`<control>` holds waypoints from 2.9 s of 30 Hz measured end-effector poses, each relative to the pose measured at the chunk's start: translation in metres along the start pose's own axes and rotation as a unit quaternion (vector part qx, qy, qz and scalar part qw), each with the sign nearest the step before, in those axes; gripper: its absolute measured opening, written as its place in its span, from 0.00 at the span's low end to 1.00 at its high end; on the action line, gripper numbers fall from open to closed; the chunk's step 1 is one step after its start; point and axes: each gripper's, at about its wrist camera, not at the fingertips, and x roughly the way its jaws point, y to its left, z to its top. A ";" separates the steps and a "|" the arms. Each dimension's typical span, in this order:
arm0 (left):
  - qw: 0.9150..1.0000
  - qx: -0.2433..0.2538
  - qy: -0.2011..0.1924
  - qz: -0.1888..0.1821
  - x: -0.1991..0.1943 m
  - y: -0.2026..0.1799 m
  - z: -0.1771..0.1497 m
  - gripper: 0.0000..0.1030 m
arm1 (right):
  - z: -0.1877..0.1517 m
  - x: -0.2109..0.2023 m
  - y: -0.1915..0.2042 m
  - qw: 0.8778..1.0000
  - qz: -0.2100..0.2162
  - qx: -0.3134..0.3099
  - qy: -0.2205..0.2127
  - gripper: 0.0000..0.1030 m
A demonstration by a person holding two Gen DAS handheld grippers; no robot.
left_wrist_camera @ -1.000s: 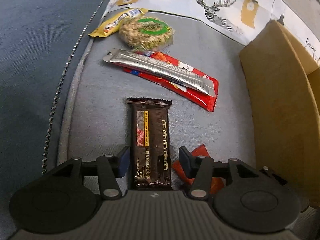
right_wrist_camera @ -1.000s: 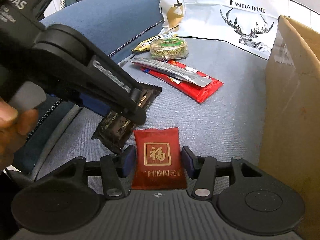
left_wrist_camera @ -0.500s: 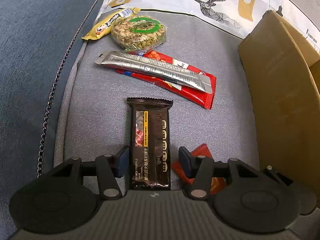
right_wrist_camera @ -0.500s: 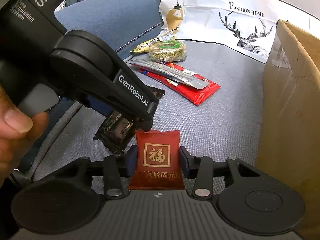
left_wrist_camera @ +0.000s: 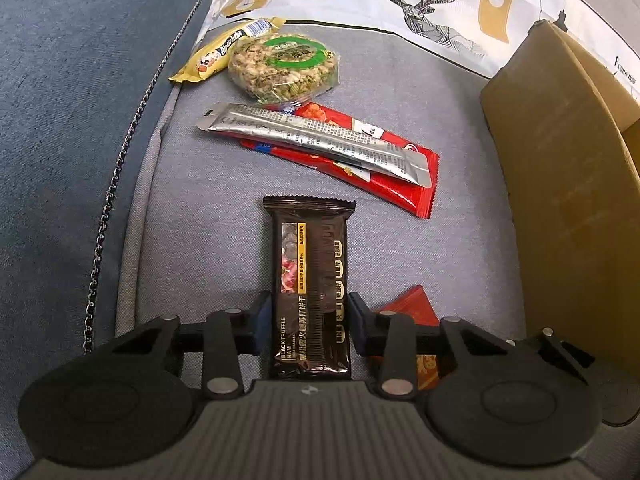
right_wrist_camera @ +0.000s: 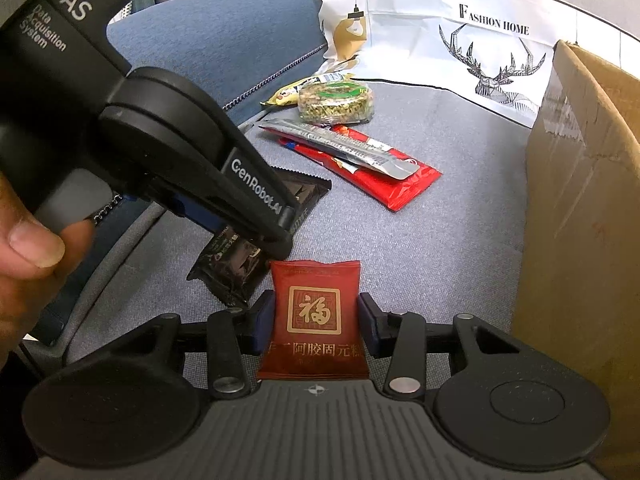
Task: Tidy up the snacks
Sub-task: 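Carry both snacks to the box and open both tools to release them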
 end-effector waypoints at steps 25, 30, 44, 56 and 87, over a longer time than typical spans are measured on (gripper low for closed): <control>0.978 -0.046 -0.202 -0.028 -0.108 -0.005 0.000 0.42 | 0.017 -0.115 0.005 0.976 -0.050 -0.058 -0.205 0.43; 0.964 -0.016 -0.264 -0.035 -0.126 -0.035 0.000 0.42 | 0.025 -0.144 -0.020 0.967 -0.067 -0.030 -0.245 0.43; 0.921 0.080 -0.365 -0.116 -0.144 -0.141 -0.003 0.42 | 0.015 -0.220 -0.114 0.942 -0.109 0.059 -0.310 0.43; 0.895 0.182 -0.372 -0.165 -0.126 -0.225 -0.013 0.41 | 0.000 -0.243 -0.184 0.911 -0.212 0.136 -0.328 0.43; 0.905 0.173 -0.344 -0.181 -0.110 -0.239 0.006 0.42 | 0.006 -0.220 -0.191 0.913 -0.236 0.164 -0.290 0.43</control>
